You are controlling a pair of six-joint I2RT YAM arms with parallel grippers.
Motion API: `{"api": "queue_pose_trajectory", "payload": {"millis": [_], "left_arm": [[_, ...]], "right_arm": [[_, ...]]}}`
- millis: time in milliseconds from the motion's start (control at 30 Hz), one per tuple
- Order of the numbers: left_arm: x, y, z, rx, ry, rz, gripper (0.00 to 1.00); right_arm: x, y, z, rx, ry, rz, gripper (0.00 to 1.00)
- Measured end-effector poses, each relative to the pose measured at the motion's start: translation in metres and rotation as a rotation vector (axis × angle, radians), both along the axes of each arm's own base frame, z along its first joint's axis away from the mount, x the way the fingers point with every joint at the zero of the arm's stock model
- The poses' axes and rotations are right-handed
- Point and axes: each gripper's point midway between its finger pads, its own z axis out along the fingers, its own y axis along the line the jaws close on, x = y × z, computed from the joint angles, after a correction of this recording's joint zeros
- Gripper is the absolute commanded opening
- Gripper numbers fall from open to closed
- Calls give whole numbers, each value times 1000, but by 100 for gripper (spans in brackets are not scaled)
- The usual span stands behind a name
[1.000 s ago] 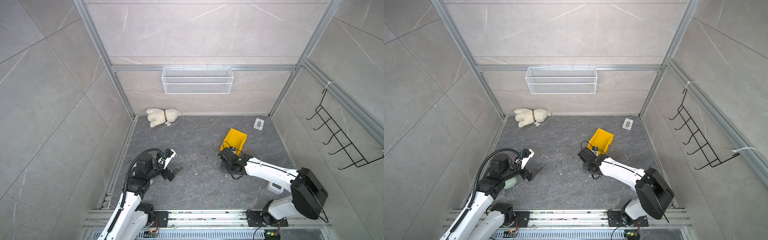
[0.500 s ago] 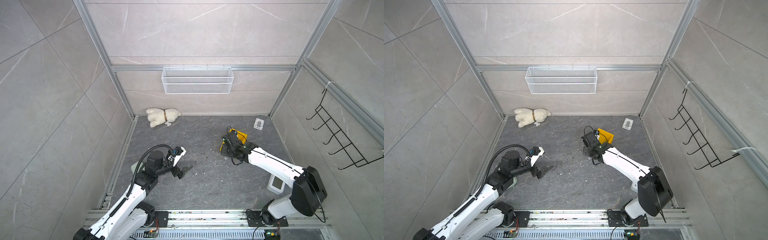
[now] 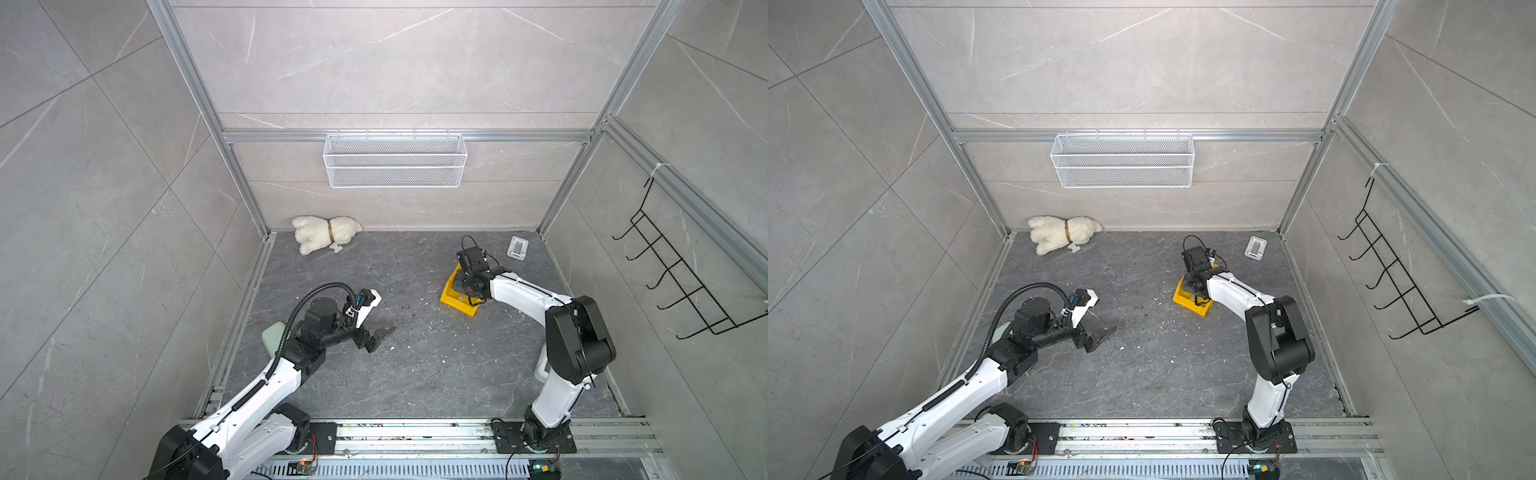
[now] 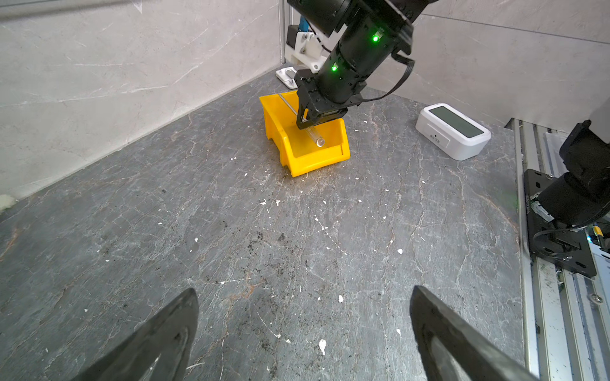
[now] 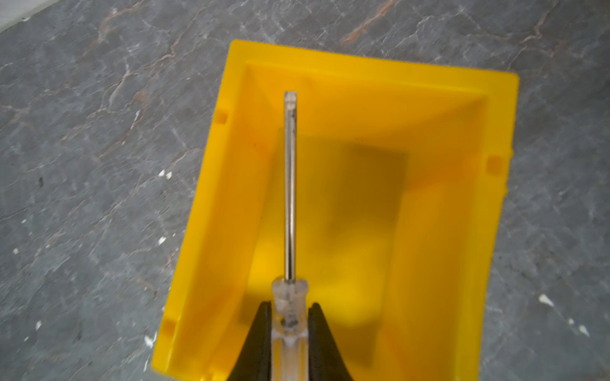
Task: Put the screwdriver in the bin
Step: Place the screwdriver into the bin.
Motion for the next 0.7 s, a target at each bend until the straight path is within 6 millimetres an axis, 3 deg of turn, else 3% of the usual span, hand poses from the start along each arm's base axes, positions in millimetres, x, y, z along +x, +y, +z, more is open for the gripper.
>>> {"api": "queue_pose_trajectory", "payload": {"millis": [367,700], "left_arm": [[2,1,2,-1,-10,10,100],[4,2,2,1,-14,19,100]], "right_arm": [[15,3,-17,9,20,8,6],[16,3,-16,1,15,24,41]]}}
